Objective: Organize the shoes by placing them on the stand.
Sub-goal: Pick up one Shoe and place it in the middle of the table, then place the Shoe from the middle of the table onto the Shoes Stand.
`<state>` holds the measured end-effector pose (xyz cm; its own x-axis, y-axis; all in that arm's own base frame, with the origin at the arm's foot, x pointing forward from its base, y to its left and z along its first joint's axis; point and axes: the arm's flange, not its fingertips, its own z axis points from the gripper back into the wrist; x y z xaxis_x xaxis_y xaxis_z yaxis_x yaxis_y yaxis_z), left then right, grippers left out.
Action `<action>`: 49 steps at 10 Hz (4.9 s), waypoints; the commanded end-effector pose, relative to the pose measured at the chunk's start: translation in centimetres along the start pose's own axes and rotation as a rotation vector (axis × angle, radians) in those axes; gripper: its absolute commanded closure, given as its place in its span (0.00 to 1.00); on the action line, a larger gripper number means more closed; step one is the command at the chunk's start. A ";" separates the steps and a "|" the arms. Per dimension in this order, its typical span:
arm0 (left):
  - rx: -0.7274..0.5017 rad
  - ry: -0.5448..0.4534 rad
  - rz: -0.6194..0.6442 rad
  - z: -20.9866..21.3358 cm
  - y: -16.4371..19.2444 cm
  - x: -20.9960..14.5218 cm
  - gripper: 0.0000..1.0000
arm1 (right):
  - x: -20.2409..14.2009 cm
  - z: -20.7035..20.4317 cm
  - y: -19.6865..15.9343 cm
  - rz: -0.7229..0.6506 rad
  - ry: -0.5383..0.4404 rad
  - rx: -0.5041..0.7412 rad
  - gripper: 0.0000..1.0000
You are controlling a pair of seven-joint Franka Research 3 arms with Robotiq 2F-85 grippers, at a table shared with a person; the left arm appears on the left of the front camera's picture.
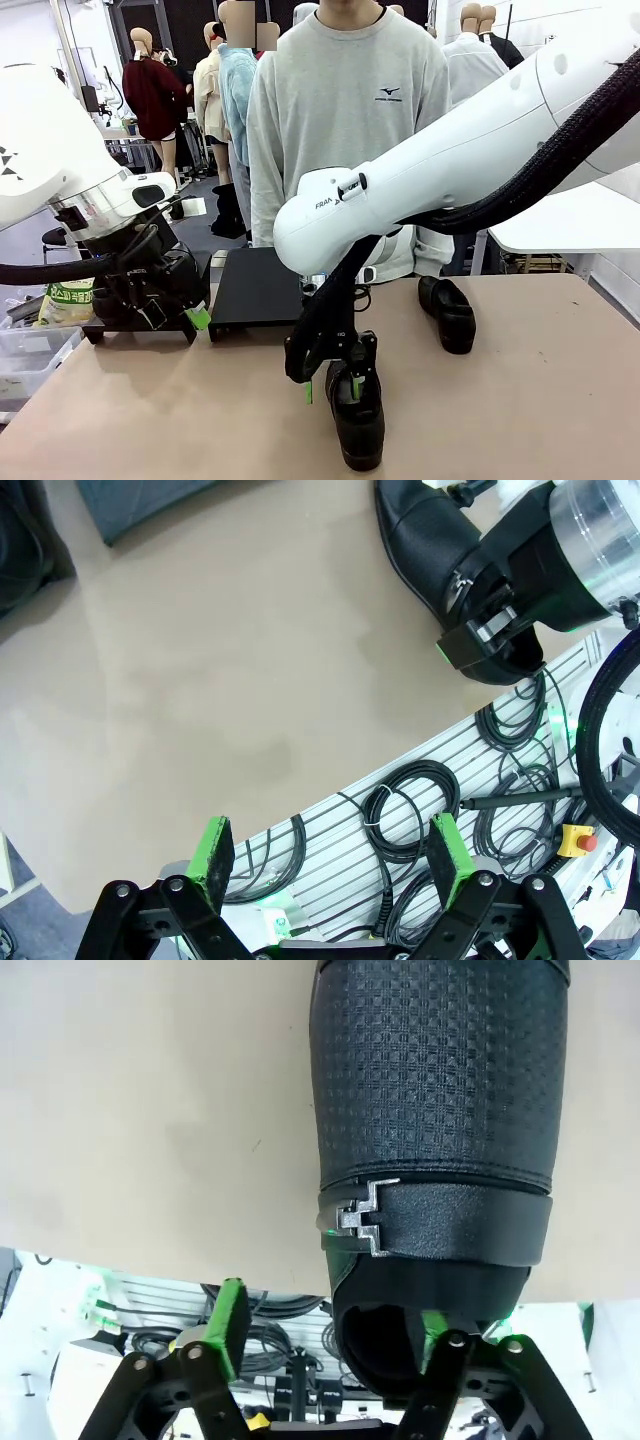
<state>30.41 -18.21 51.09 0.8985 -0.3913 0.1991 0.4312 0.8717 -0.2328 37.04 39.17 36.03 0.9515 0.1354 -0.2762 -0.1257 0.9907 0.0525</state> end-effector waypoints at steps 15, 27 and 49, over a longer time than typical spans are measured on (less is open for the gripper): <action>-0.018 0.002 -0.006 0.1 0.1 0.0 0.00 | -3.5 7.3 -4.2 0.066 -0.118 0.116 0.00; 0.000 0.000 0.001 0.0 0.0 0.0 0.00 | -11.9 12.2 -18.7 0.020 -0.284 0.020 0.00; 0.258 -0.010 0.435 -21.6 -17.5 6.5 0.00 | -15.7 11.1 -33.5 -0.148 -0.311 0.139 0.00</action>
<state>30.14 -41.65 36.58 0.9931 0.0017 0.1175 0.0053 0.9982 -0.0595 29.52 3.84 49.32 0.9985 -0.0526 0.0157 0.0493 0.9852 0.1644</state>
